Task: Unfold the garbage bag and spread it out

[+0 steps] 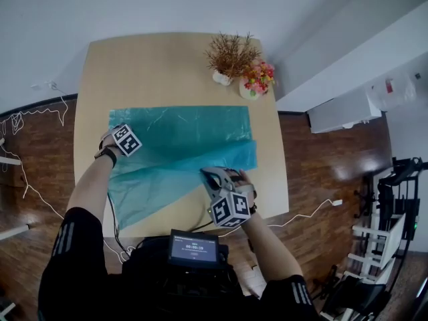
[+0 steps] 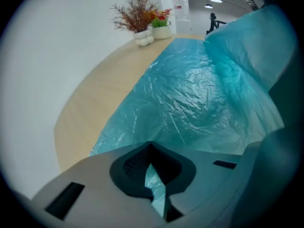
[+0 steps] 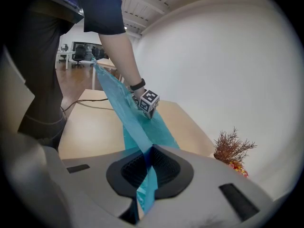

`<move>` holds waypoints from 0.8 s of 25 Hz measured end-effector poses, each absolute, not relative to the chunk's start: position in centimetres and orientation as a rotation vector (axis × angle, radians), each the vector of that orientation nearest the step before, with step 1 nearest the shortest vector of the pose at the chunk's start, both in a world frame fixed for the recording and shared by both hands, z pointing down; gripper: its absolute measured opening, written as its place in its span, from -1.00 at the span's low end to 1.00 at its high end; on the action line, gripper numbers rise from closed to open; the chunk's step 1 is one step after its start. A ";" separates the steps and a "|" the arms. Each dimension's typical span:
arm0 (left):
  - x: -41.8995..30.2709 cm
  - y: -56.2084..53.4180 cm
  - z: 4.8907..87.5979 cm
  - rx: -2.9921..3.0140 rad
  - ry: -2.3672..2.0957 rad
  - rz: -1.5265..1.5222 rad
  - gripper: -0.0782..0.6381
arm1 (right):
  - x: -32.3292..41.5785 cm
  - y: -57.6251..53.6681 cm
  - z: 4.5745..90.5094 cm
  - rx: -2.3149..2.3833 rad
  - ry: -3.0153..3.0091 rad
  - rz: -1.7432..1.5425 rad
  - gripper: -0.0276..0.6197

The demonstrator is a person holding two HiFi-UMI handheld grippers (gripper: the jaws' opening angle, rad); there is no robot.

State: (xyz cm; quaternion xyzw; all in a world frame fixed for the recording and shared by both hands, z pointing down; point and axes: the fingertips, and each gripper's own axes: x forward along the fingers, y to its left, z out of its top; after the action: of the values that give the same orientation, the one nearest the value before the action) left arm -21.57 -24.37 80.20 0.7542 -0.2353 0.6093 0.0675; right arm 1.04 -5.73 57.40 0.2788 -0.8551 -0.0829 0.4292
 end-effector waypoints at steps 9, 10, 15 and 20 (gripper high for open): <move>-21.3 -29.0 80.2 2.232 -0.821 1.795 -0.76 | 1.4 -3.5 60.2 0.688 -2.107 -0.083 -0.87; -21.2 -29.2 80.2 2.231 -0.826 1.794 -0.76 | 1.4 -2.9 61.0 0.676 -2.101 -0.061 -0.87; -21.1 -29.7 80.1 2.227 -0.859 1.787 -0.77 | 0.5 0.6 65.1 0.587 -2.071 0.017 -0.87; -21.3 -29.5 80.1 2.233 -0.884 1.797 -0.77 | -0.6 4.0 68.3 0.516 -2.037 0.075 -0.87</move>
State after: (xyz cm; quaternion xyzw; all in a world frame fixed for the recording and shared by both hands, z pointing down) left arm -21.25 -29.54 80.11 0.7425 -0.2939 0.5977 0.0711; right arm -0.56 3.96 68.31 0.2130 -0.8411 0.0308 0.4962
